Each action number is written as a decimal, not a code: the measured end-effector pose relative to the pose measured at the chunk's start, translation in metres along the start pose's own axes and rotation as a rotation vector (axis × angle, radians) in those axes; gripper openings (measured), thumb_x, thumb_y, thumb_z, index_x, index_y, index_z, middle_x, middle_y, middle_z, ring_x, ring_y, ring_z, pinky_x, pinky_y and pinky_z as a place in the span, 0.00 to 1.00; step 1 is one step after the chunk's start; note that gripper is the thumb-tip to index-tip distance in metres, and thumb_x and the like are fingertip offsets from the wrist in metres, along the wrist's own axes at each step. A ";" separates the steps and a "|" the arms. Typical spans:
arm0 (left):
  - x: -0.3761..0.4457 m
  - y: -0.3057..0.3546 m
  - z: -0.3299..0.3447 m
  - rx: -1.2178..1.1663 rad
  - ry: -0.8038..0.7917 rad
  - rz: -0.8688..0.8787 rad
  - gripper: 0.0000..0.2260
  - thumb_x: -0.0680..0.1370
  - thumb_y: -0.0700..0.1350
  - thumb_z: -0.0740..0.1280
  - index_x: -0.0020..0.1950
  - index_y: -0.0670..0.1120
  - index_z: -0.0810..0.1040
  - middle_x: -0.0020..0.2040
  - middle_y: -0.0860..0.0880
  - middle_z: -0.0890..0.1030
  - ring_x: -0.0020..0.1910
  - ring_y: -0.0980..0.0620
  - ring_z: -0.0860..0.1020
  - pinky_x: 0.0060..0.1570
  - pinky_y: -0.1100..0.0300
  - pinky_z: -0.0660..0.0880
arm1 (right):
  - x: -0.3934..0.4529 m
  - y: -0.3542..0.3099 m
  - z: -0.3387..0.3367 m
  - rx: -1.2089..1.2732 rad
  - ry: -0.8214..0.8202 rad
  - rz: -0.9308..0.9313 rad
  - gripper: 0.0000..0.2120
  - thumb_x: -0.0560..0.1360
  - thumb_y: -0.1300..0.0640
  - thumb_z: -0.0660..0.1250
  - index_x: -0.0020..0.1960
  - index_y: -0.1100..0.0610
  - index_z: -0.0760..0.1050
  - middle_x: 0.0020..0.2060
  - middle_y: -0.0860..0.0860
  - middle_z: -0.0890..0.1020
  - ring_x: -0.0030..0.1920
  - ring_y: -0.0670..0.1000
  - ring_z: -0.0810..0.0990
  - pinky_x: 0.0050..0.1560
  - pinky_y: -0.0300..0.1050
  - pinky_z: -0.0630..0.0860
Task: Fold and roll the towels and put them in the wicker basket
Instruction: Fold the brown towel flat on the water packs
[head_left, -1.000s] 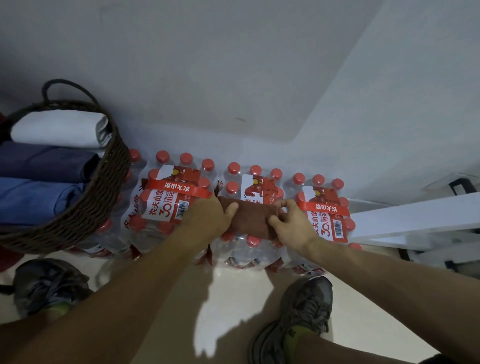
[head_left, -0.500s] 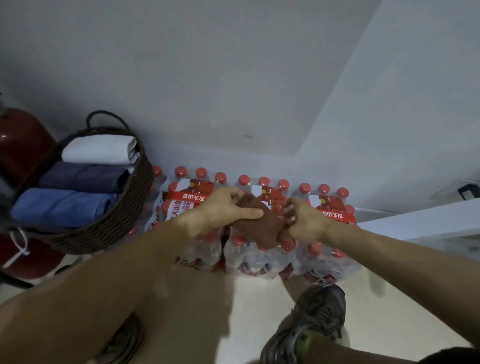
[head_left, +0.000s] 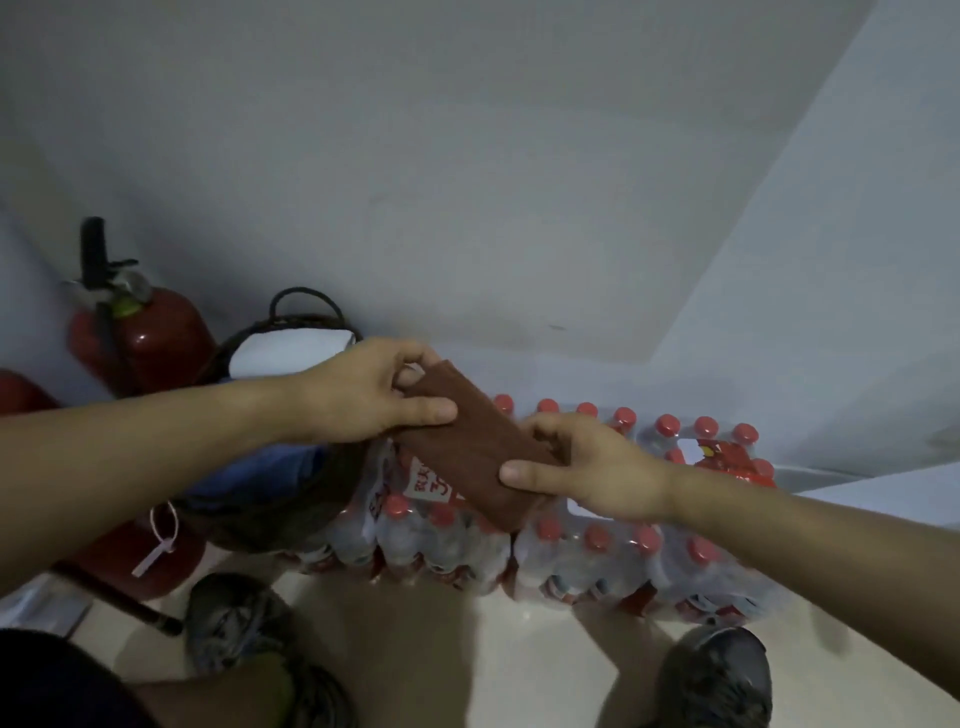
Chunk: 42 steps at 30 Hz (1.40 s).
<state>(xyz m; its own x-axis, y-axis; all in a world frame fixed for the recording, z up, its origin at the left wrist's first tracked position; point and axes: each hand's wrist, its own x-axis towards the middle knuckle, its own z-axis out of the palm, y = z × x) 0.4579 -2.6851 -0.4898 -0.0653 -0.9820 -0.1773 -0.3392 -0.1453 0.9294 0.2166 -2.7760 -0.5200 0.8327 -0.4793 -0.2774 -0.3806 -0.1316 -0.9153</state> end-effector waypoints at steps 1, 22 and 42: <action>-0.003 -0.008 -0.016 -0.056 0.029 -0.039 0.12 0.72 0.46 0.72 0.53 0.43 0.78 0.45 0.46 0.86 0.45 0.51 0.84 0.43 0.64 0.79 | 0.014 -0.009 0.002 0.070 -0.012 0.027 0.16 0.75 0.57 0.72 0.60 0.61 0.75 0.50 0.61 0.83 0.47 0.56 0.85 0.48 0.53 0.83; 0.036 -0.162 -0.175 0.381 1.047 -0.164 0.15 0.81 0.48 0.63 0.64 0.41 0.71 0.47 0.40 0.79 0.49 0.39 0.78 0.45 0.57 0.71 | 0.295 -0.039 0.100 -0.125 0.699 -0.155 0.07 0.75 0.63 0.69 0.52 0.60 0.76 0.52 0.60 0.79 0.53 0.56 0.77 0.57 0.40 0.72; 0.030 -0.165 -0.138 0.802 0.685 0.082 0.19 0.82 0.47 0.60 0.71 0.42 0.72 0.71 0.42 0.71 0.72 0.44 0.66 0.73 0.54 0.59 | 0.275 -0.052 0.107 -0.563 0.509 -0.562 0.07 0.76 0.61 0.68 0.51 0.59 0.83 0.49 0.55 0.83 0.50 0.53 0.79 0.56 0.44 0.73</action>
<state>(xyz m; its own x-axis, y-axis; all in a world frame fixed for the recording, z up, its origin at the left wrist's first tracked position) 0.6418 -2.7075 -0.6042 0.3423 -0.8802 0.3288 -0.8946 -0.1982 0.4006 0.5084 -2.8080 -0.5800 0.7283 -0.5219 0.4441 -0.2259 -0.7947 -0.5634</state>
